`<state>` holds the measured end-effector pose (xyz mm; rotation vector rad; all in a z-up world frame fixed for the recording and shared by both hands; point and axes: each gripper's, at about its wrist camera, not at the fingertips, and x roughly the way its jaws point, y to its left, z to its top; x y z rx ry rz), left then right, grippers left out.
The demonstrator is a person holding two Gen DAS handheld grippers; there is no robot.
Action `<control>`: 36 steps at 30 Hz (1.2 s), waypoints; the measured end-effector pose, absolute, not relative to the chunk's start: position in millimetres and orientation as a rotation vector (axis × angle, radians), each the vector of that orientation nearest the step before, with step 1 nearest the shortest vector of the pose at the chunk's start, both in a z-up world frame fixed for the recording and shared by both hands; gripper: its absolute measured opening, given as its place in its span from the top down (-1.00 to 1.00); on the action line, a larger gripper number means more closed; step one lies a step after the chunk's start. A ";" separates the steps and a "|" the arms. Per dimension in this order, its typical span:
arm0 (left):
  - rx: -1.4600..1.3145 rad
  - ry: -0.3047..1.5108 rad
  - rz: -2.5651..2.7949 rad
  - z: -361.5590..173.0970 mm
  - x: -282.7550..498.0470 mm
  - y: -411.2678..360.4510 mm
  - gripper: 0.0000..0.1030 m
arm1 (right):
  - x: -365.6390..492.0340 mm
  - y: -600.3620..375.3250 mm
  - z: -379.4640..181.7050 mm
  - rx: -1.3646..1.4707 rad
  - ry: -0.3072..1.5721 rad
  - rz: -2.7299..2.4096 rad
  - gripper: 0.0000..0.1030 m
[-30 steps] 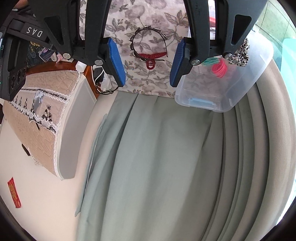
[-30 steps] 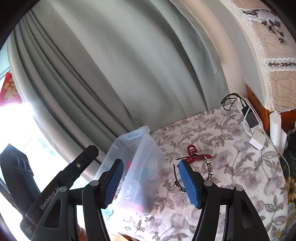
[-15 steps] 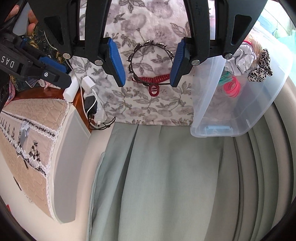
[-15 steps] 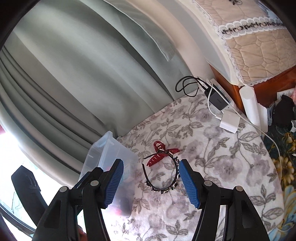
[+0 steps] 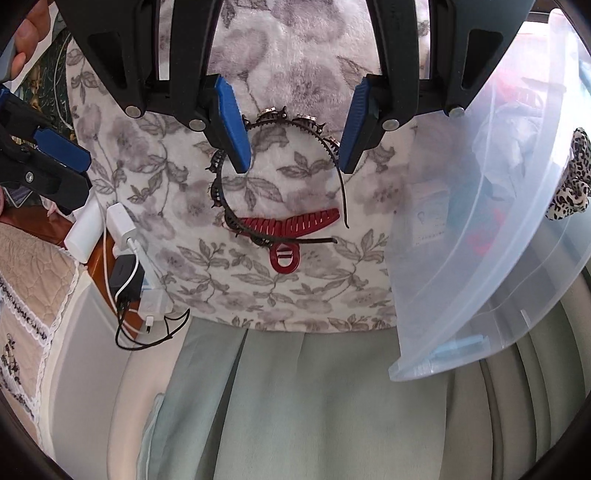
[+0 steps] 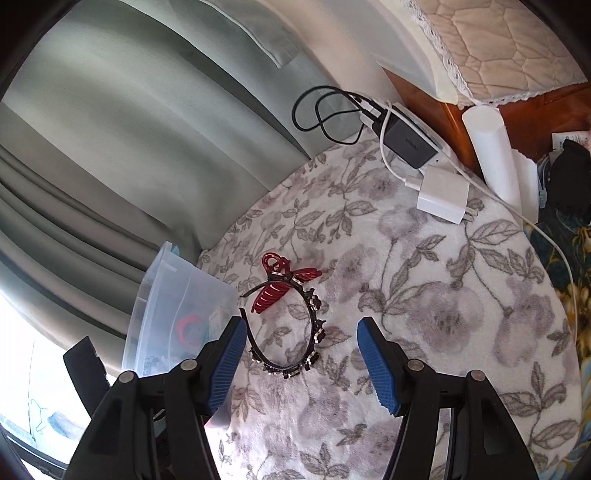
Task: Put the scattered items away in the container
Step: 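Lower the left tool onto the black headband while the right tool reaches the red claw clip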
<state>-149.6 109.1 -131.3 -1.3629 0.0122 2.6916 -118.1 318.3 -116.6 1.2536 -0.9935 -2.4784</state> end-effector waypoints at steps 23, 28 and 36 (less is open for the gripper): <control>-1.537 -0.073 2.660 -191.7 -183.1 91.1 0.37 | -178.5 299.7 -175.4 1.467 -0.895 -2.401 -0.29; -1.543 -0.112 2.648 -195.1 -181.8 88.8 0.57 | -186.6 294.8 -174.9 1.468 -0.870 -2.403 -0.29; -1.548 -0.101 2.647 -189.2 -168.6 82.7 0.62 | -200.8 286.6 -166.5 1.445 -0.812 -2.417 -0.29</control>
